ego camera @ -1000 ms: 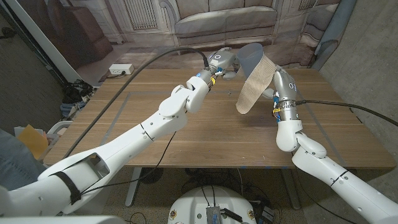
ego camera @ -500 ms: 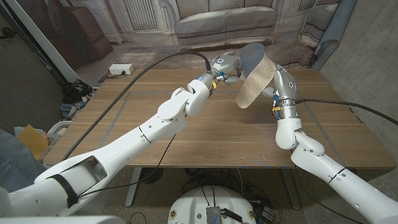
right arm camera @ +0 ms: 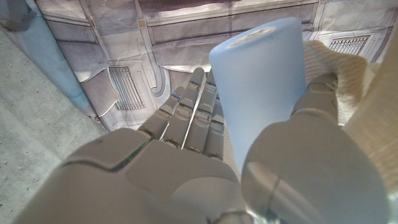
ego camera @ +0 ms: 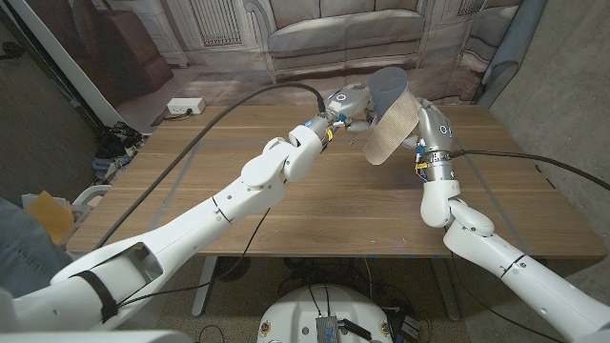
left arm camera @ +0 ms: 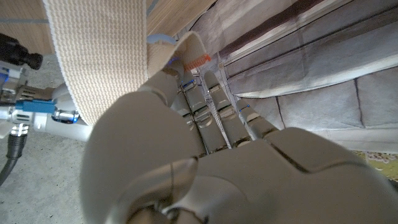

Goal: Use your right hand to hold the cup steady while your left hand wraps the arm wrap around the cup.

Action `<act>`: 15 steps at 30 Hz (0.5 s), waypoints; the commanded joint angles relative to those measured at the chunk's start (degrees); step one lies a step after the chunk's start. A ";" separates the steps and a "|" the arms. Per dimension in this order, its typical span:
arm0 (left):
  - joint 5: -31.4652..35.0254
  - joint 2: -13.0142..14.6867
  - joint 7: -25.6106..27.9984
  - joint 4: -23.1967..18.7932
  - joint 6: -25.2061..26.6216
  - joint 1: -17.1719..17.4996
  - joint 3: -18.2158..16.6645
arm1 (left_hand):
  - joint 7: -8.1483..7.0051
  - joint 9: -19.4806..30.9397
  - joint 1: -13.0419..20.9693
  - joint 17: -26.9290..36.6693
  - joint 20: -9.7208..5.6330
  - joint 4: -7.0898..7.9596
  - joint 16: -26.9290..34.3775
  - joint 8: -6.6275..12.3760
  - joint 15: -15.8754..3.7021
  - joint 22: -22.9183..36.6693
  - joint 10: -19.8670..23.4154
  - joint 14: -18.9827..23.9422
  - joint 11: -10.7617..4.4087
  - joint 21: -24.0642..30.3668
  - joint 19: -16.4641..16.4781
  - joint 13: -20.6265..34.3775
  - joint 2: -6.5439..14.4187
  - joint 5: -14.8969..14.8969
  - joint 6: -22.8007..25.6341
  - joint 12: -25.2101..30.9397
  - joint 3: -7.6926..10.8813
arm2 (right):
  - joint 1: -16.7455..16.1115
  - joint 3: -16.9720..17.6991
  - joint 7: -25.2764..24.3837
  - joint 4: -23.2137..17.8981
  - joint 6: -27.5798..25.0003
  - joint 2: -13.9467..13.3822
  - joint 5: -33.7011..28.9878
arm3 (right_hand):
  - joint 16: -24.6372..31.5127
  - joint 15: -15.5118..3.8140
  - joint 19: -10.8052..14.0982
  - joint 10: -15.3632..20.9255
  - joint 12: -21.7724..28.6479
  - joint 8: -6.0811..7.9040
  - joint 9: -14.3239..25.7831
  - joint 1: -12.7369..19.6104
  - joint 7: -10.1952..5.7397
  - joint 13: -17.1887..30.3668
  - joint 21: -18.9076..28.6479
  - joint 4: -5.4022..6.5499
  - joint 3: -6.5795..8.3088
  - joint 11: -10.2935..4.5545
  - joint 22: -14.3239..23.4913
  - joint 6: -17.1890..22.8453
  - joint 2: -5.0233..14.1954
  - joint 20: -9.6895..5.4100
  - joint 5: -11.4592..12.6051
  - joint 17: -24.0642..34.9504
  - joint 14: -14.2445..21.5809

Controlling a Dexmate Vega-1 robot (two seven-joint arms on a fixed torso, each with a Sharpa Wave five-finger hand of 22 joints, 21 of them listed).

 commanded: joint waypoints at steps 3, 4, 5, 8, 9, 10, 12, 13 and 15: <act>0.25 0.40 0.93 -1.16 -0.40 1.90 -1.10 | -0.06 0.12 0.06 0.13 0.32 -0.12 0.34 0.10 -3.39 0.33 1.06 -0.52 -1.36 0.13 -0.67 0.42 0.45 0.36 -0.11 0.47 0.36 | 3.74 -3.46 2.52 2.33 -3.58 -0.57 -3.74 | -0.07 -7.13 -0.03 8.70 -0.15 0.43 0.10 12.03 -14.02 0.16 -0.09 4.93 5.58 -8.32 0.21 14.89 12.69 -0.43 0.06 0.13 0.61; 0.26 0.42 0.98 -1.23 -0.39 2.03 -1.18 | -0.08 0.12 0.04 0.14 0.32 -0.11 0.35 0.09 -3.38 0.33 1.07 -0.51 -1.31 0.10 -0.76 0.43 0.45 0.36 -0.15 0.48 0.37 | 3.79 -3.49 2.46 2.46 -3.53 -0.58 -3.56 | -0.05 -7.12 -0.04 8.75 -0.16 0.43 0.10 12.02 -14.02 0.16 -0.10 4.95 5.60 -8.32 0.21 14.93 12.70 -0.44 0.05 0.14 0.67; 0.30 0.44 1.03 -1.27 -0.36 2.14 -1.23 | -0.02 0.12 0.02 0.14 0.35 -0.10 0.34 0.09 -3.39 0.33 1.09 -0.53 -1.39 0.09 -0.81 0.44 0.45 0.36 -0.16 0.51 0.37 | 3.81 -3.53 2.39 2.56 -3.45 -0.63 -3.41 | -0.05 -7.12 0.02 8.79 -0.17 0.45 0.12 12.02 -14.02 0.16 -0.07 4.94 5.61 -8.32 0.21 14.97 12.69 -0.37 0.05 0.14 0.70; 0.41 0.42 0.79 -1.37 -0.11 2.31 -1.36 | -0.02 0.13 -0.02 0.18 0.34 -0.08 0.35 0.10 -3.34 0.35 0.94 -0.59 -1.36 0.09 -0.91 0.49 0.46 0.36 -0.17 0.50 0.36 | 3.65 -3.54 1.91 2.60 -3.43 -0.67 -3.04 | -0.04 -7.10 0.00 8.91 -0.20 0.45 0.14 12.02 -14.02 0.16 -0.08 4.94 5.64 -8.31 0.20 15.05 12.63 -0.37 0.05 0.13 0.79; 0.40 0.37 0.73 -1.35 -0.03 2.33 -1.41 | -0.03 0.13 -0.02 0.18 0.32 -0.08 0.34 0.13 -3.37 0.35 0.94 -0.61 -1.39 0.09 -0.96 0.50 0.46 0.37 -0.12 0.52 0.38 | 3.56 -3.49 1.77 2.54 -3.43 -0.69 -2.86 | -0.04 -7.10 0.02 8.93 -0.20 0.45 0.14 12.02 -14.02 0.16 -0.07 4.94 5.65 -8.31 0.20 15.05 12.63 -0.38 0.05 0.13 0.81; 0.34 0.33 0.65 -1.33 0.01 2.35 -1.46 | -0.14 0.13 -0.03 0.18 0.33 -0.09 0.34 0.13 -3.32 0.36 0.91 -0.62 -1.33 0.10 -0.96 0.52 0.43 0.37 -0.13 0.52 0.38 | 3.46 -3.44 1.69 2.49 -3.42 -0.73 -2.67 | -0.04 -7.09 0.00 8.98 -0.21 0.44 0.14 12.00 -14.02 0.16 -0.08 4.95 5.64 -8.29 0.20 15.08 12.60 -0.41 0.04 0.13 0.83; 0.32 0.26 0.64 -1.28 0.09 2.37 -1.52 | -0.05 0.14 -0.07 0.20 0.36 -0.08 0.27 0.07 -3.28 0.37 0.73 -0.85 -1.44 0.11 -1.02 0.49 0.42 0.37 -0.33 0.45 0.39 | 3.31 -3.38 1.57 2.41 -3.38 -0.84 -2.37 | -0.06 -7.09 0.06 9.05 -0.23 0.43 0.13 12.00 -14.02 0.16 -0.05 4.94 5.65 -8.28 0.20 15.12 12.55 -0.32 0.04 0.12 0.85; 0.31 0.25 0.59 -1.23 0.09 2.35 -1.54 | -0.10 0.14 -0.07 0.21 0.36 -0.07 0.27 0.07 -3.30 0.37 0.77 -0.88 -1.45 0.11 -1.03 0.49 0.45 0.38 -0.32 0.47 0.39 | 3.23 -3.35 1.59 2.33 -3.47 -0.87 -2.22 | -0.06 -7.07 0.05 9.08 -0.25 0.42 0.13 11.98 -14.02 0.16 -0.05 4.95 5.65 -8.28 0.20 15.14 12.53 -0.32 0.03 0.12 0.87; 0.32 0.23 0.59 -1.17 0.07 2.32 -1.56 | -0.09 0.15 -0.07 0.21 0.37 -0.09 0.26 0.09 -3.26 0.37 0.81 -0.91 -1.44 0.09 -1.12 0.46 0.43 0.38 -0.30 0.48 0.41 | 3.06 -3.29 1.49 2.20 -3.64 -0.88 -1.99 | -0.05 -7.07 0.07 9.11 -0.26 0.42 0.13 11.96 -14.02 0.16 -0.04 4.97 5.66 -8.28 0.19 15.16 12.54 -0.30 0.03 0.13 0.91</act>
